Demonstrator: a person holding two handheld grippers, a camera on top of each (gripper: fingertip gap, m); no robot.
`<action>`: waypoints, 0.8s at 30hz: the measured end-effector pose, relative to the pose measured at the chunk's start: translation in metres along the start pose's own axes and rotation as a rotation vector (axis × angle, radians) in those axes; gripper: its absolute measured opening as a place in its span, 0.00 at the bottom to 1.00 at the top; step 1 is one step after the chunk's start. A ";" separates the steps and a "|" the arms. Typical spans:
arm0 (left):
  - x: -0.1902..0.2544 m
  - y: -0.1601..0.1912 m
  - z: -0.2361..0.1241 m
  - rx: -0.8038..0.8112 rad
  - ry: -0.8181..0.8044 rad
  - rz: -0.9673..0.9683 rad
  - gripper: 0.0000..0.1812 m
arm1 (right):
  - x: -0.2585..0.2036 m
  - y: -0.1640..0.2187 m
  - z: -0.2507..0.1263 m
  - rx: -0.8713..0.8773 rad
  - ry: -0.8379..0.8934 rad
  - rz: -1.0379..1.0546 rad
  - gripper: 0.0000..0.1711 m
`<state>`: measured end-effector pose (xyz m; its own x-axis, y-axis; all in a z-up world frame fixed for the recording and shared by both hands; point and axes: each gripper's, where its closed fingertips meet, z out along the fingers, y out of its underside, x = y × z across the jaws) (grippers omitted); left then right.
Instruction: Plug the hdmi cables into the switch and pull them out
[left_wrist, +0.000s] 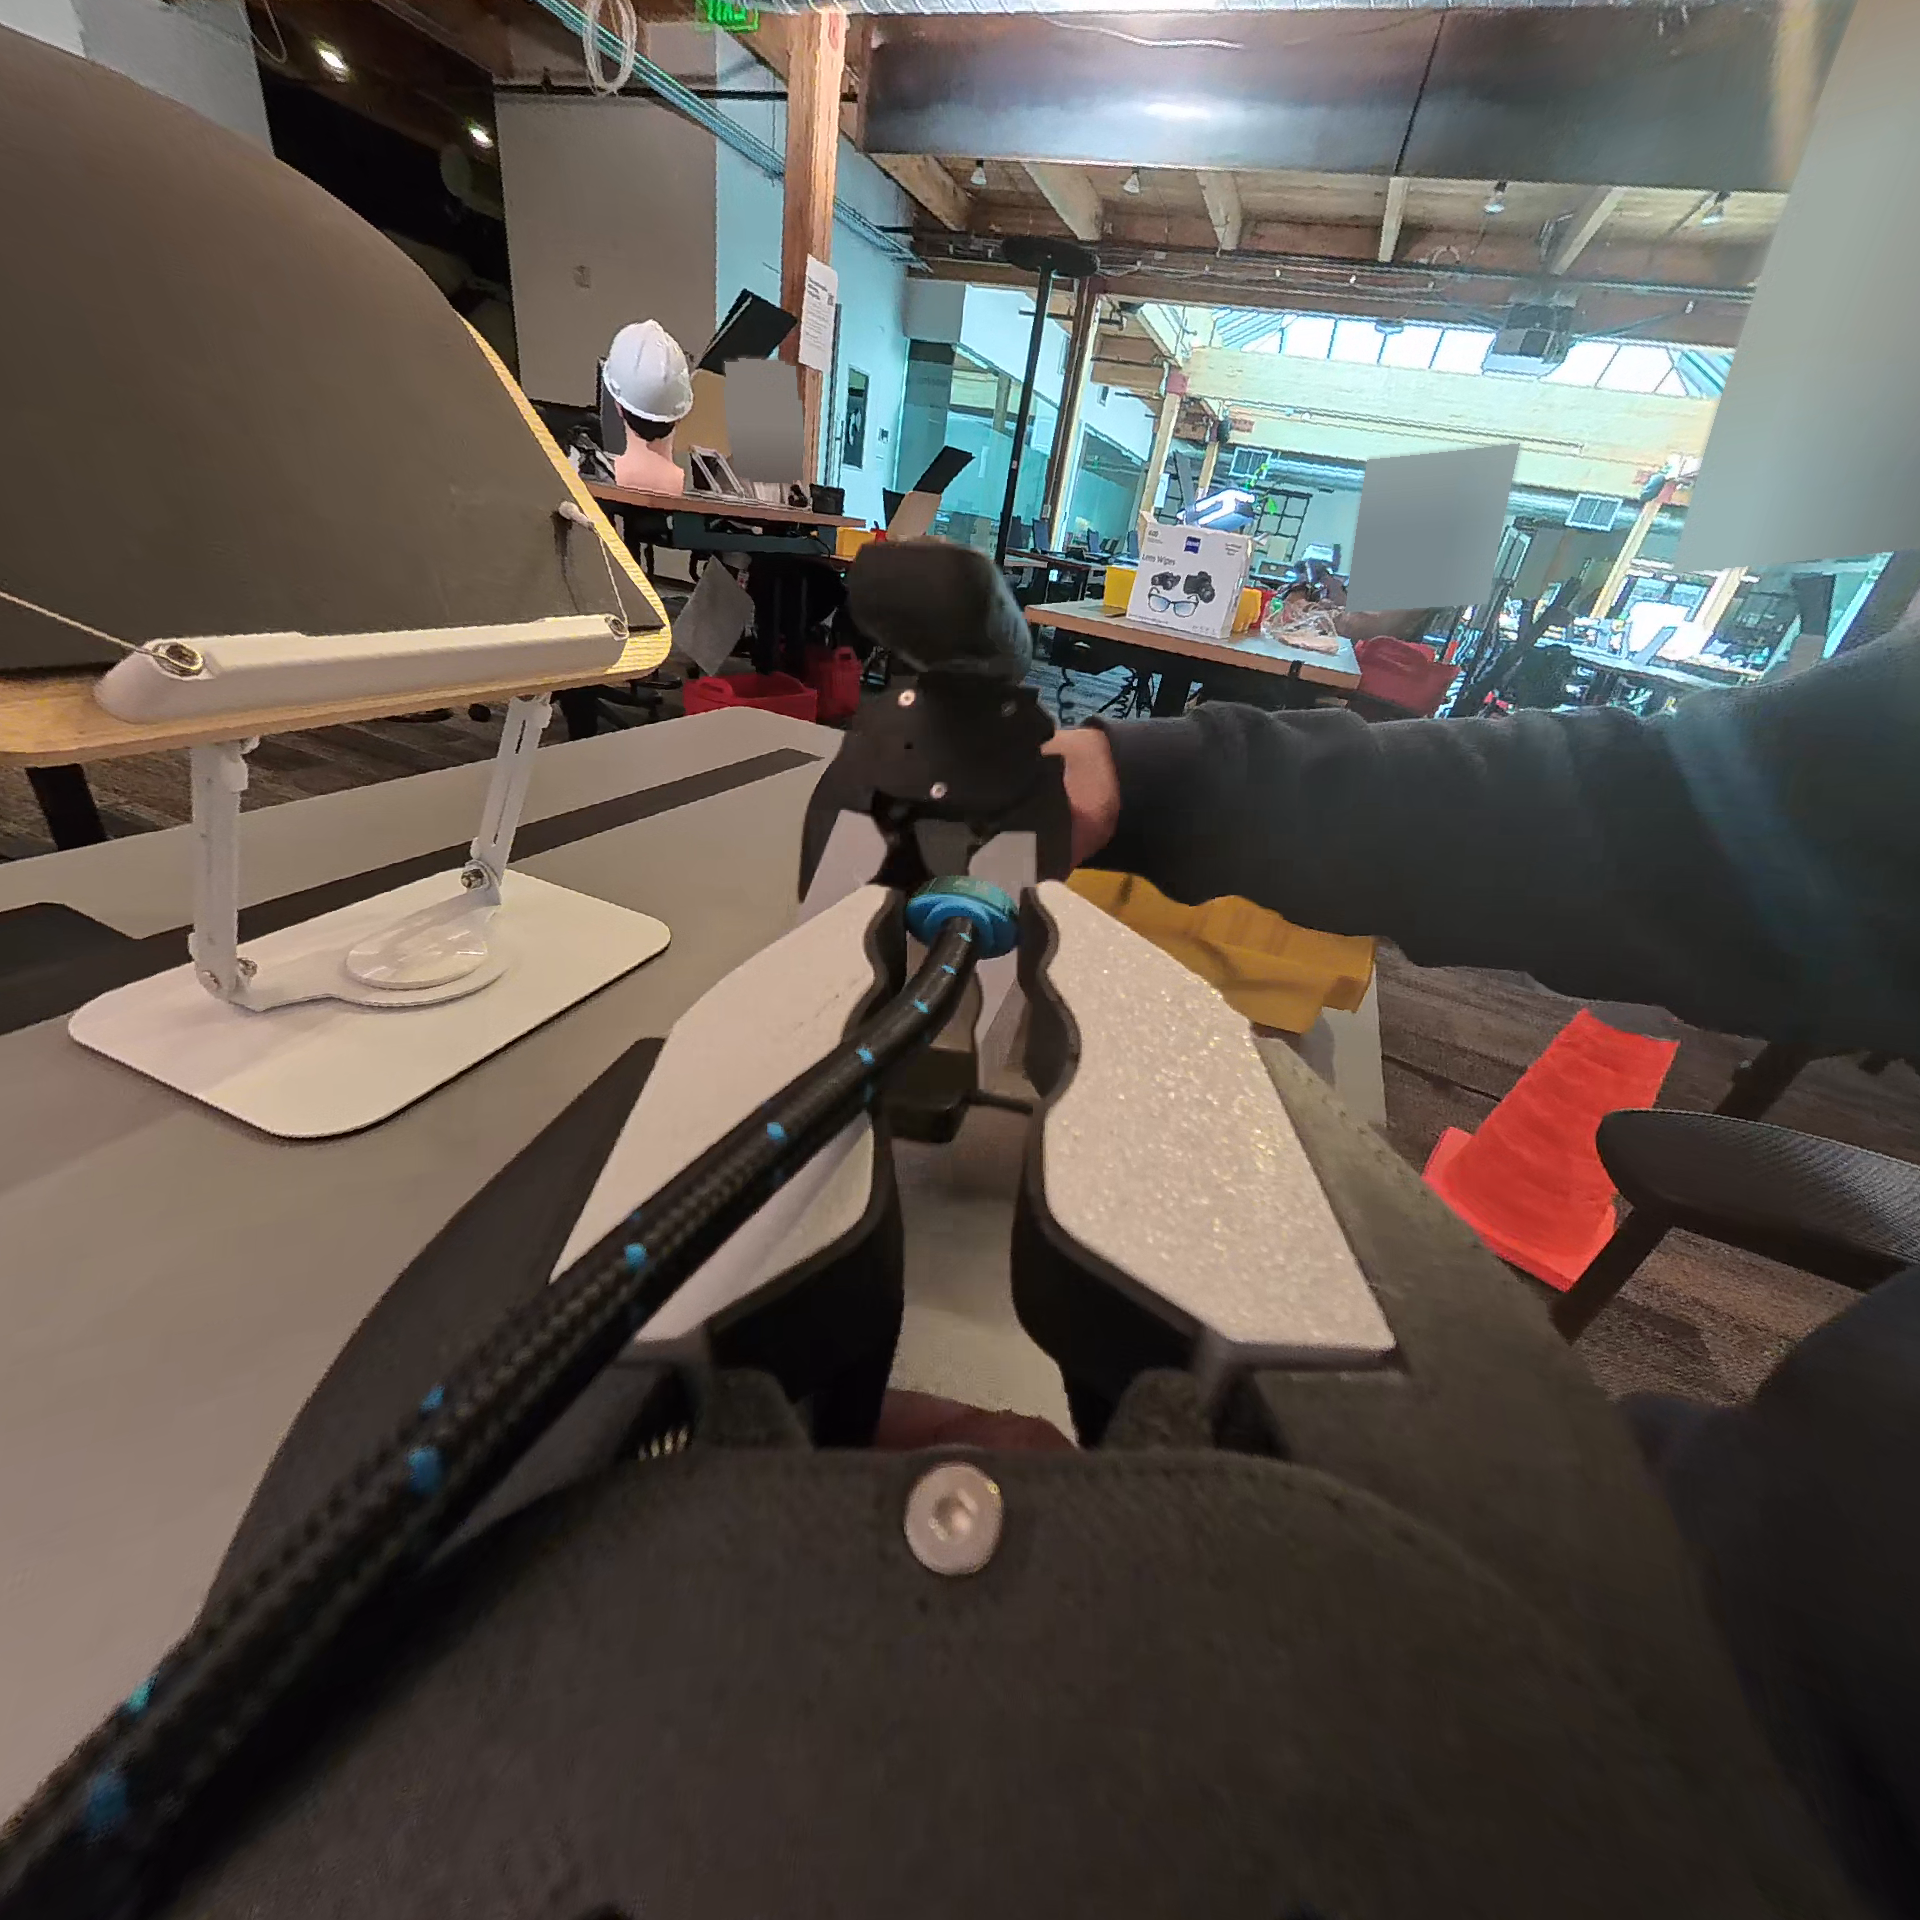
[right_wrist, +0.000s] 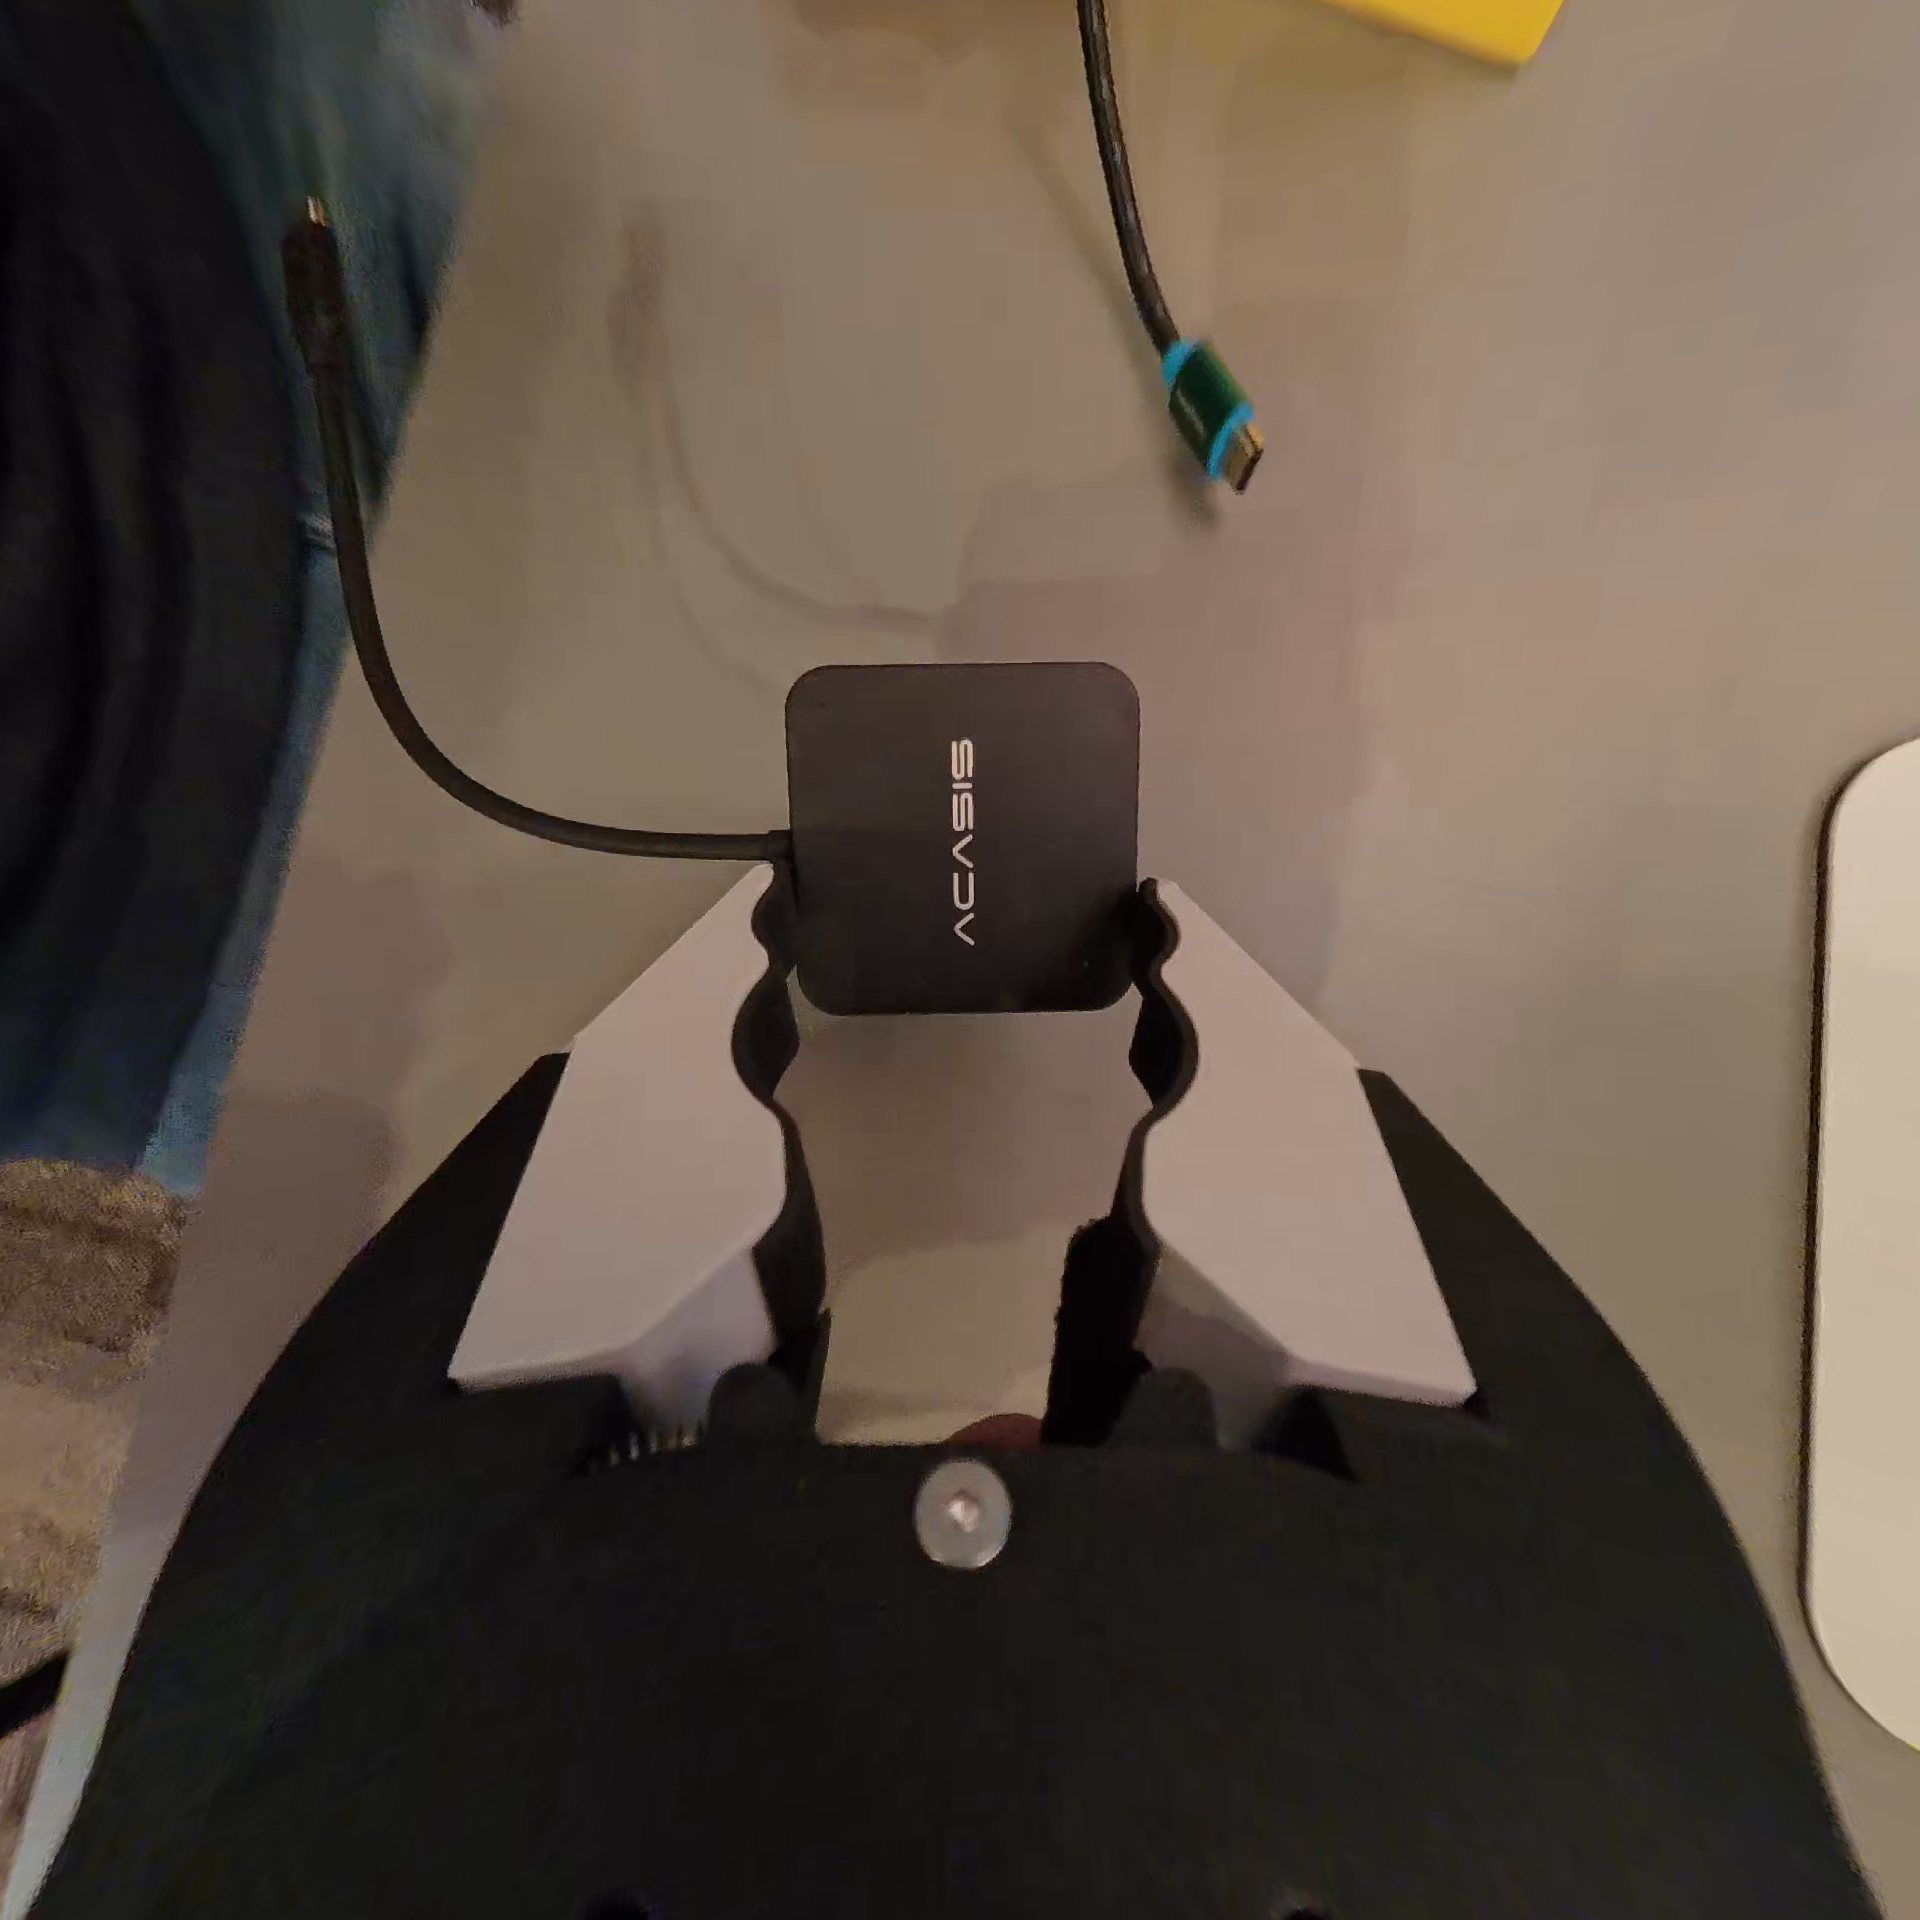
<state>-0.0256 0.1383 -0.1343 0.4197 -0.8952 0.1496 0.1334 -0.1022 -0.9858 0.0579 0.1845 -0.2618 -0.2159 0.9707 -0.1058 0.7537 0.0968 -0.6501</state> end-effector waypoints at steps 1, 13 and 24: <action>0.000 -0.001 0.000 0.001 -0.002 0.002 0.11 | -0.003 -0.005 -0.005 0.029 0.000 0.004 0.37; 0.010 -0.008 0.003 0.003 0.002 0.045 0.11 | -0.039 -0.060 -0.046 0.221 -0.042 0.010 0.37; 0.013 -0.007 0.008 -0.013 -0.001 0.046 0.11 | -0.052 -0.078 -0.048 0.152 0.007 -0.044 0.37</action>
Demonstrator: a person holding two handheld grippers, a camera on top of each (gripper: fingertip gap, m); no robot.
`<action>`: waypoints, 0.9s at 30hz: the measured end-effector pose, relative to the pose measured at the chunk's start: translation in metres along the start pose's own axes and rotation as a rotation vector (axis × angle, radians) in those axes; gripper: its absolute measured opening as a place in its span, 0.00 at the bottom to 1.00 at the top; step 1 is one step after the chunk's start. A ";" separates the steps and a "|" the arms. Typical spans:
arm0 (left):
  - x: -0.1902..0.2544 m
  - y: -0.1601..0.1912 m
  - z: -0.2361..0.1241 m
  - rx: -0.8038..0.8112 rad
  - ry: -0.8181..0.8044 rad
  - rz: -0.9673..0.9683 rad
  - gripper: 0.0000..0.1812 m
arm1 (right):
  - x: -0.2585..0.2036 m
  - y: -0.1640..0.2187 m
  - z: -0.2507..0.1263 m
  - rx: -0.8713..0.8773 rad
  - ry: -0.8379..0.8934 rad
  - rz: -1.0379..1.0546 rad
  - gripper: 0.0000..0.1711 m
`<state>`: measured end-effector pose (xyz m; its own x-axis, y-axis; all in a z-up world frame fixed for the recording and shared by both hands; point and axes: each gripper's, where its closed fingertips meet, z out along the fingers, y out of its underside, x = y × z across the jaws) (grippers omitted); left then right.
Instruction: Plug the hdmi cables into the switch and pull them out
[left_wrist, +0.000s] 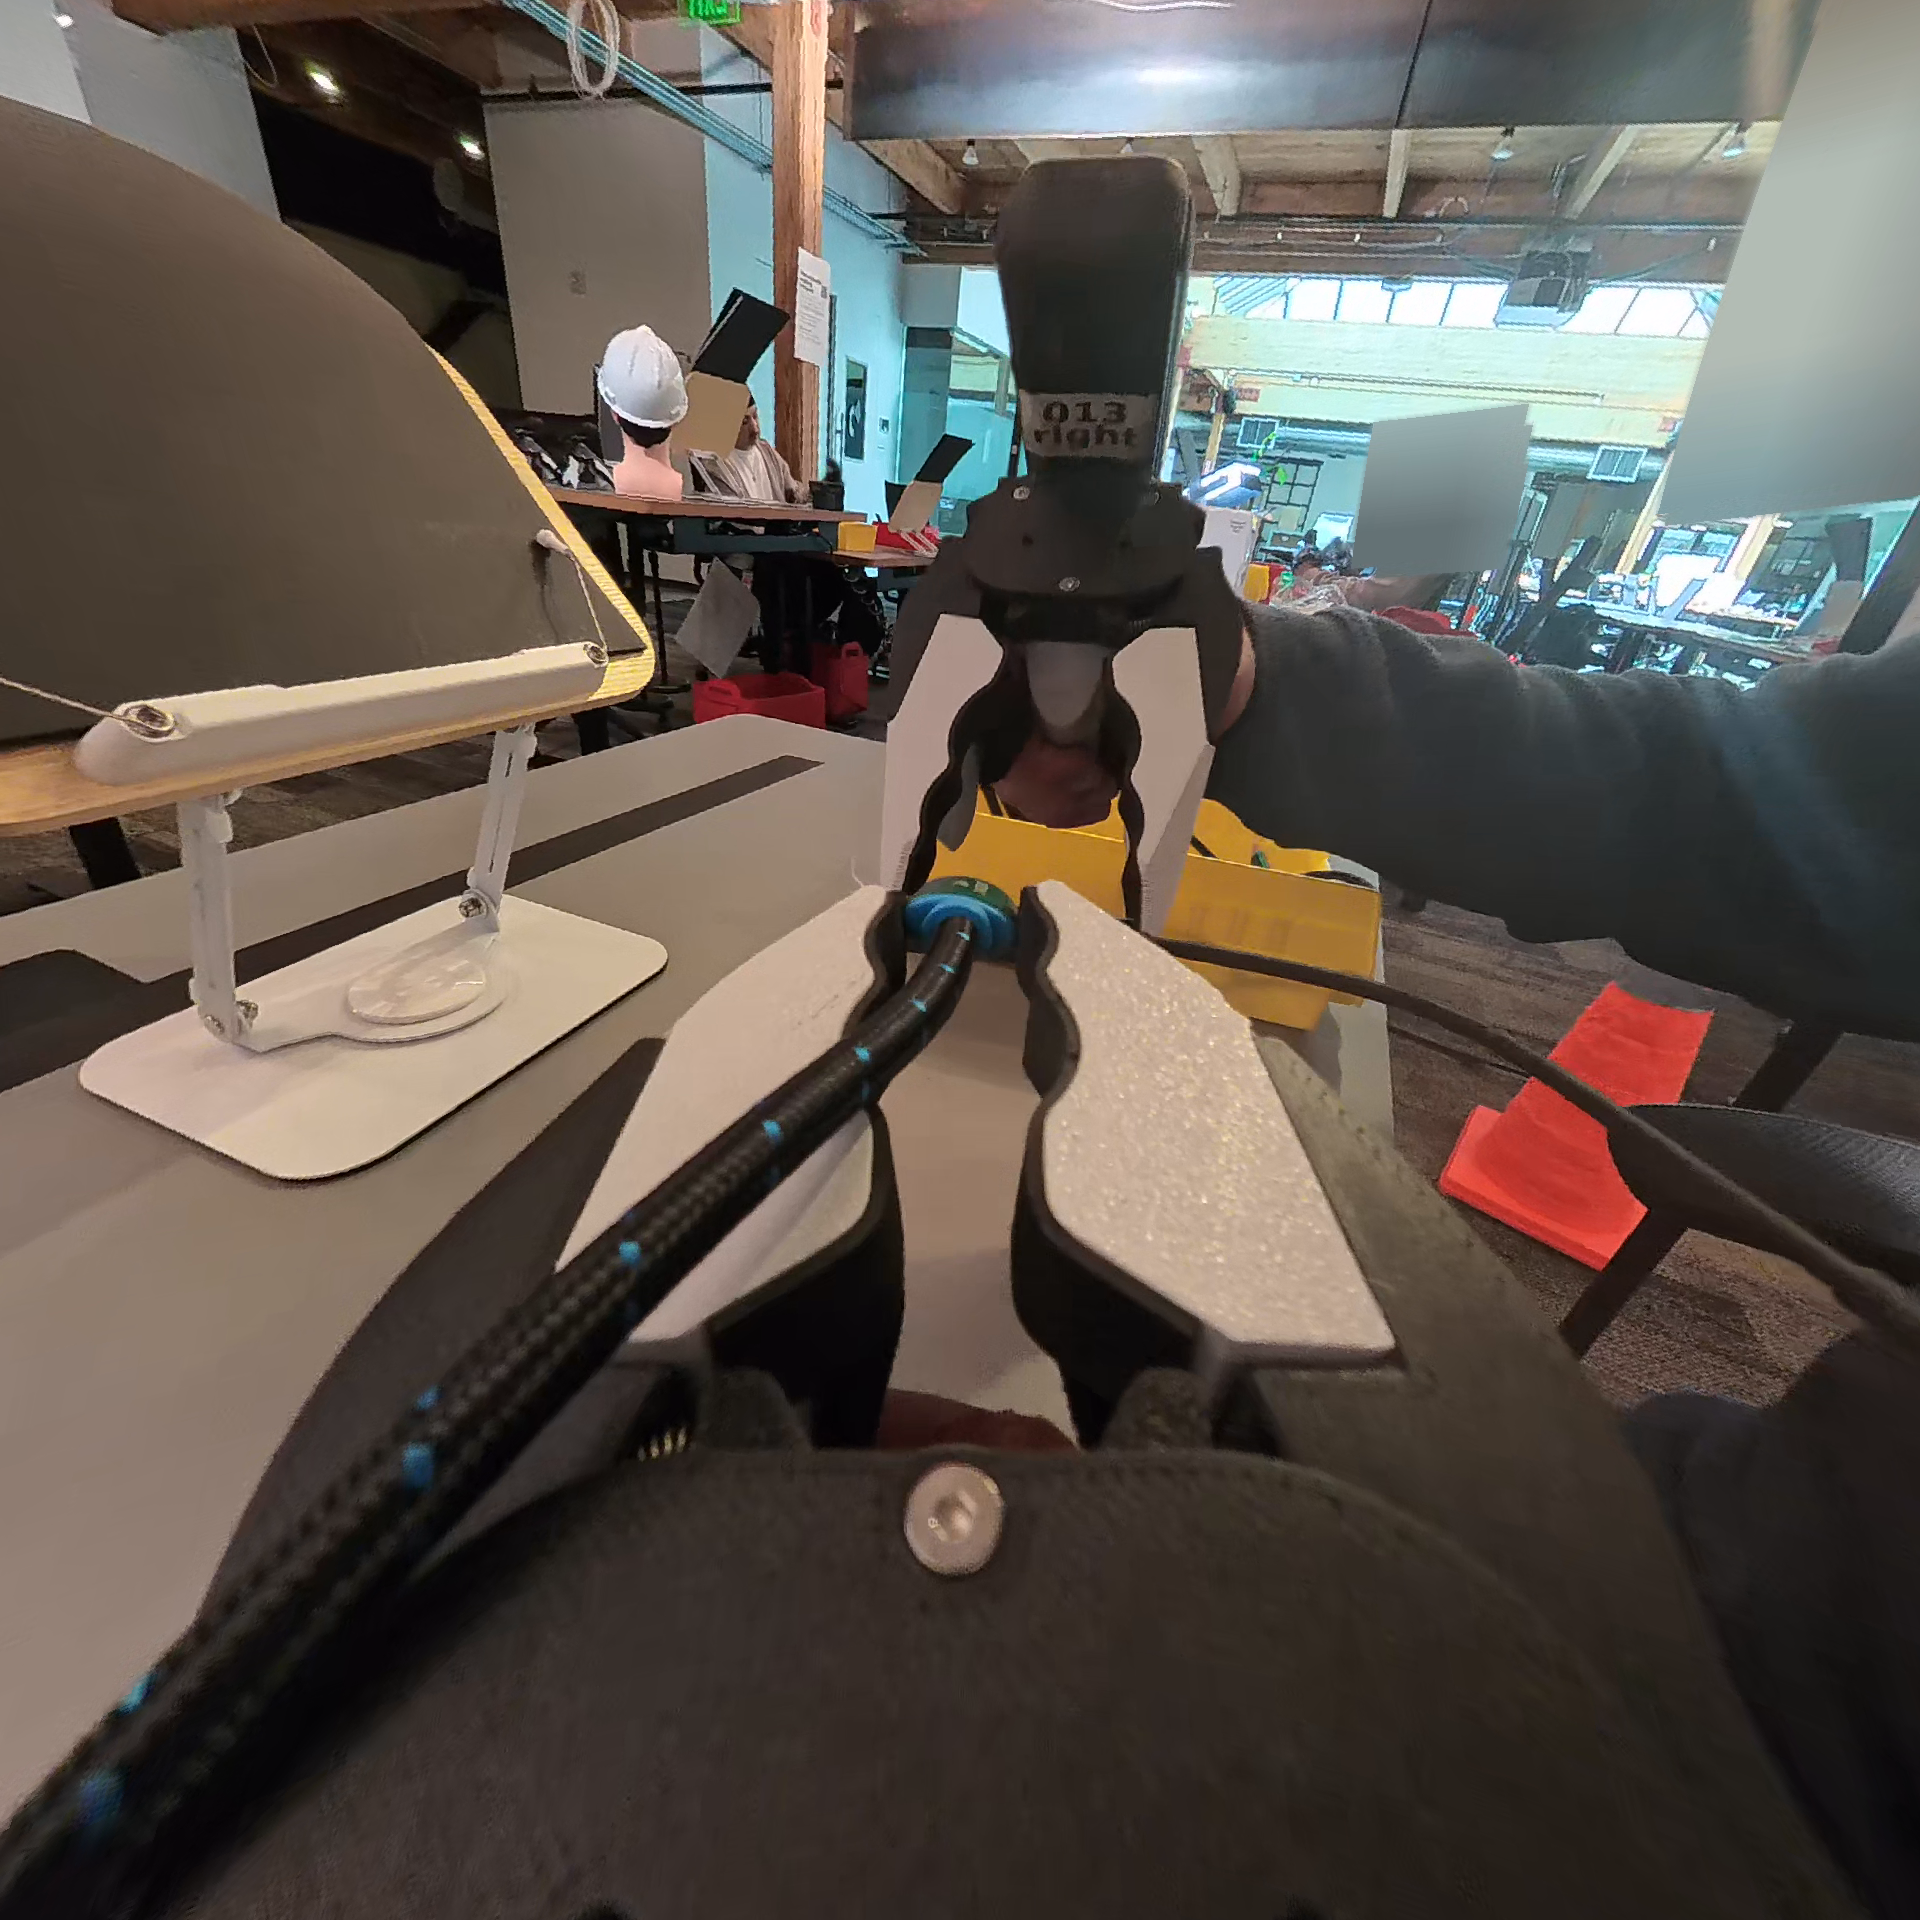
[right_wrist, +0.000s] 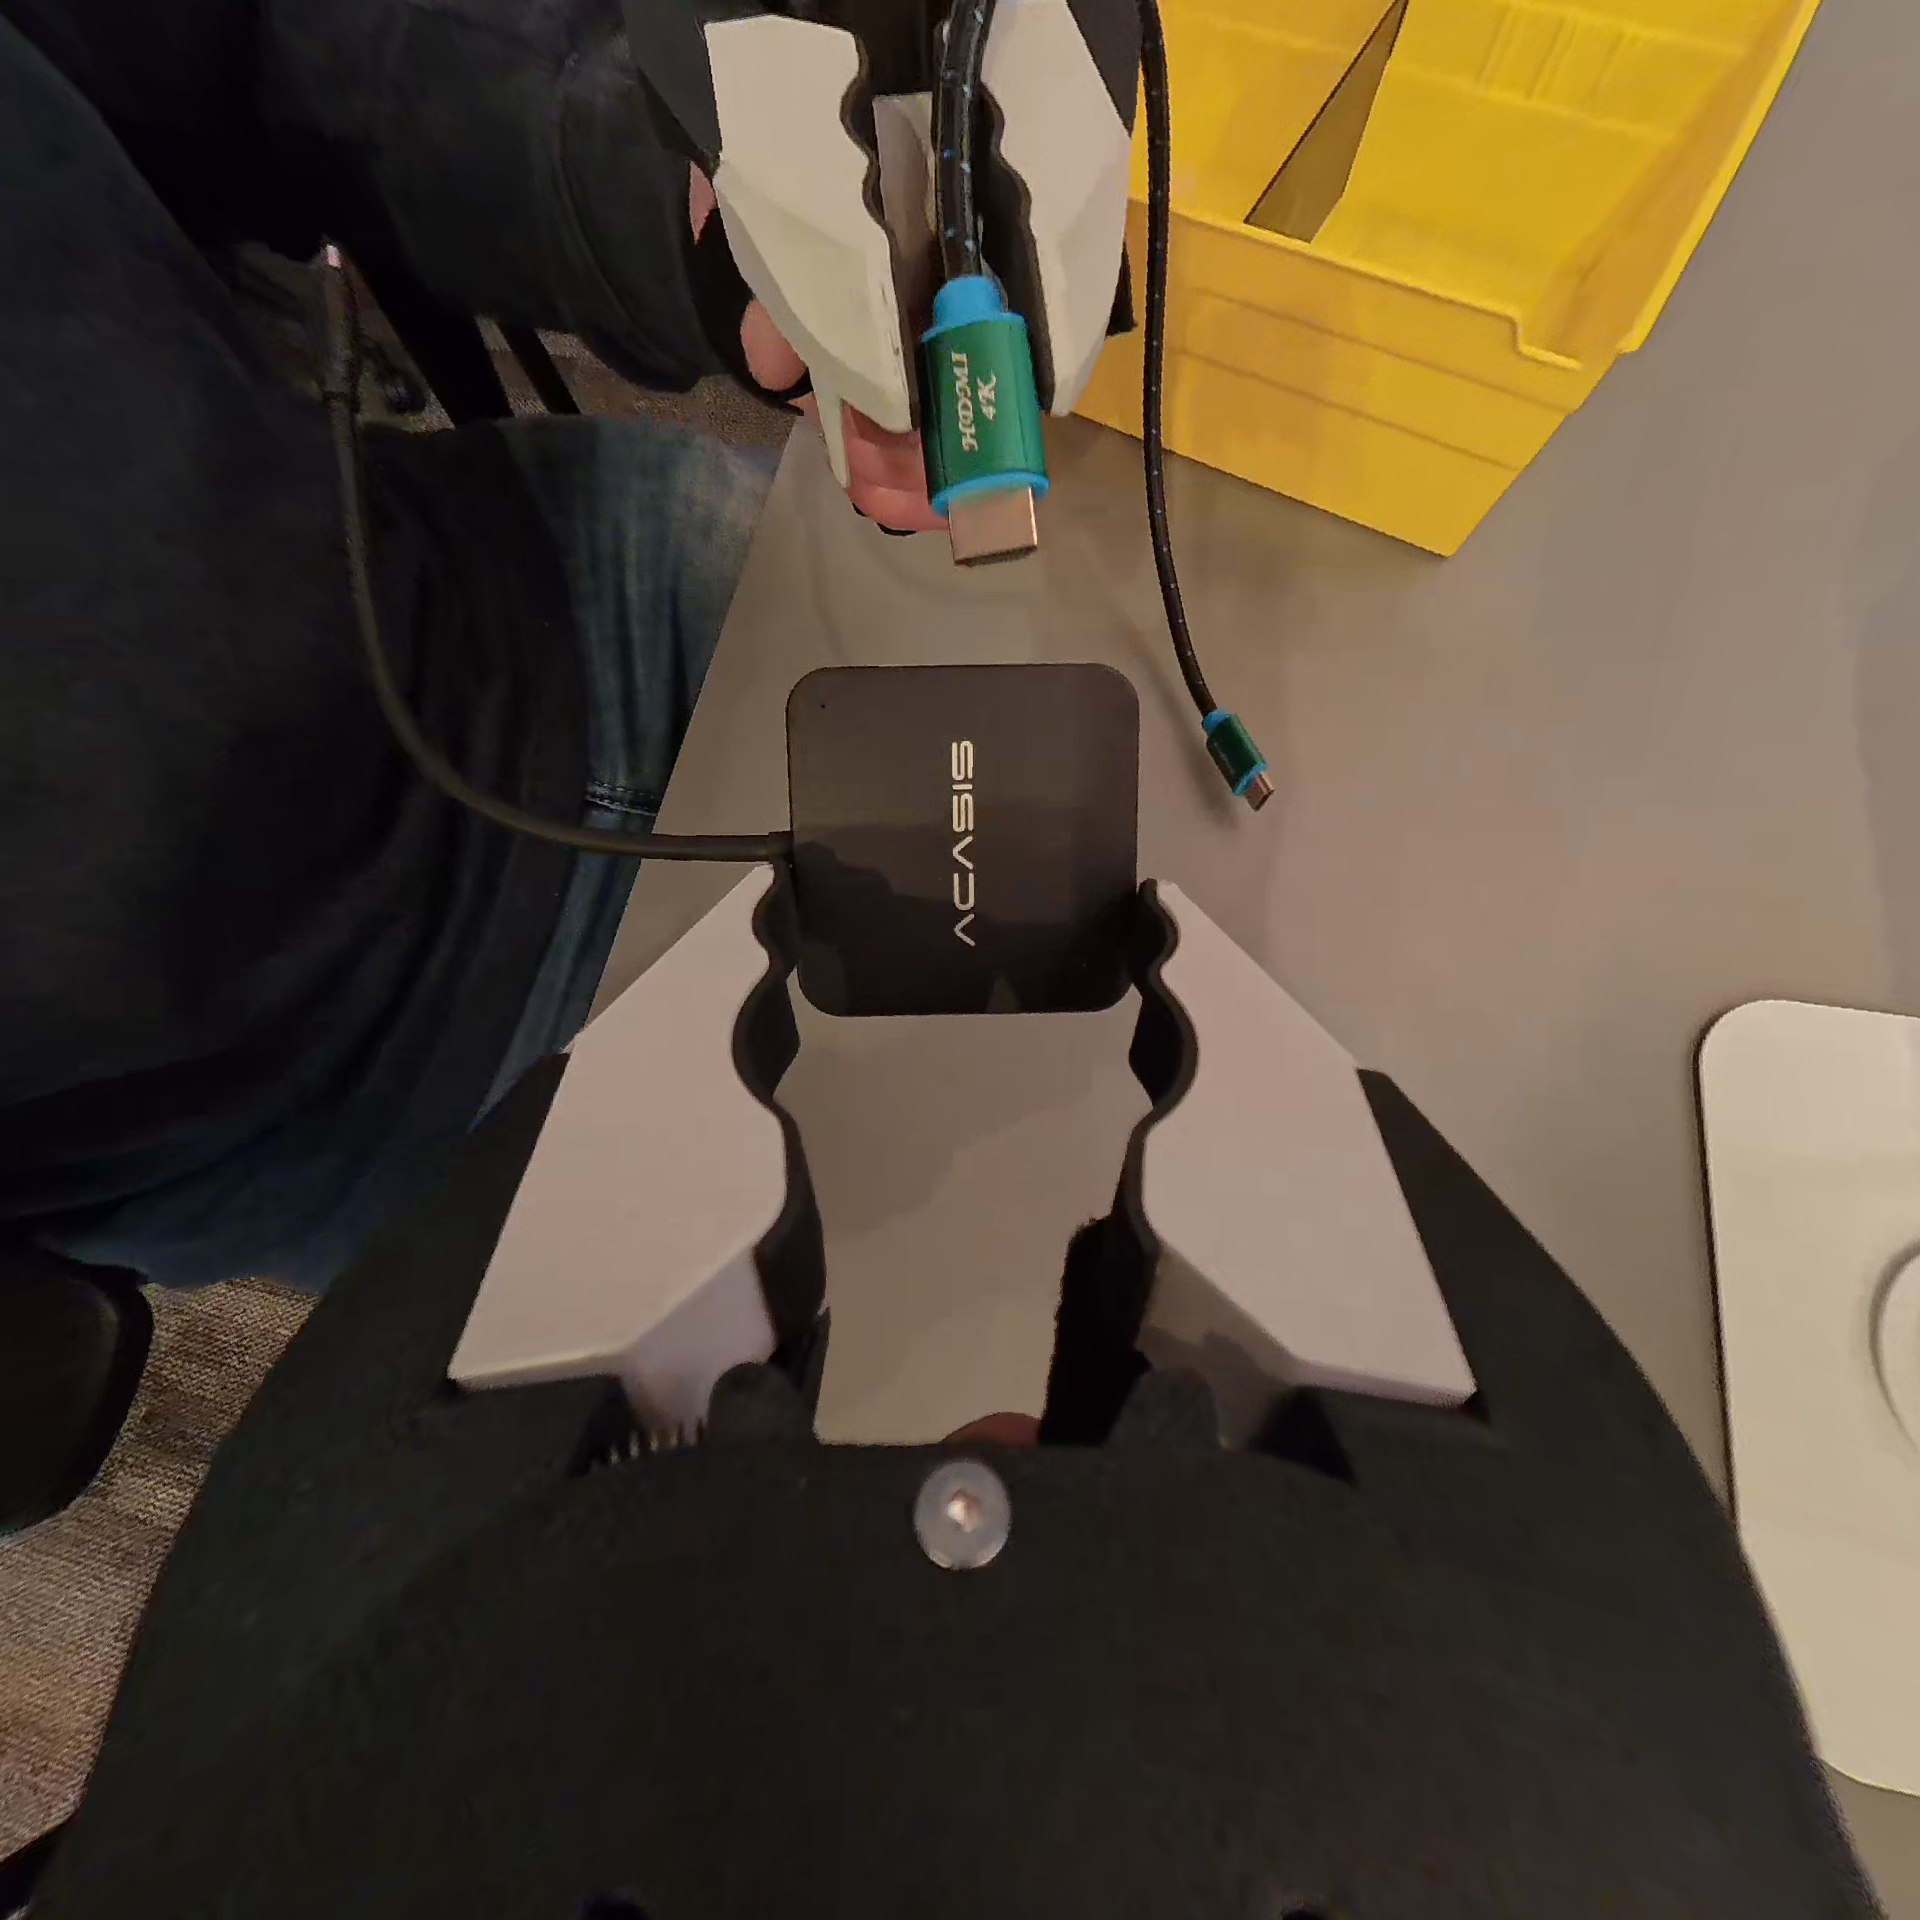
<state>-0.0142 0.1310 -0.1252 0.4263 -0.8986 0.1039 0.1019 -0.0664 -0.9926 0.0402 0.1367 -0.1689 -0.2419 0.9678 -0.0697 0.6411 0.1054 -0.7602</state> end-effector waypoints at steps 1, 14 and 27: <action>0.001 0.000 0.001 -0.003 0.000 0.000 0.11 | 0.000 -0.001 0.000 0.000 0.006 -0.003 0.37; 0.001 0.004 0.005 -0.016 0.000 -0.027 0.11 | -0.003 -0.010 -0.001 0.009 0.028 -0.031 0.37; 0.000 0.005 0.004 -0.022 0.005 -0.049 0.11 | -0.003 -0.014 0.000 -0.002 0.073 -0.059 0.37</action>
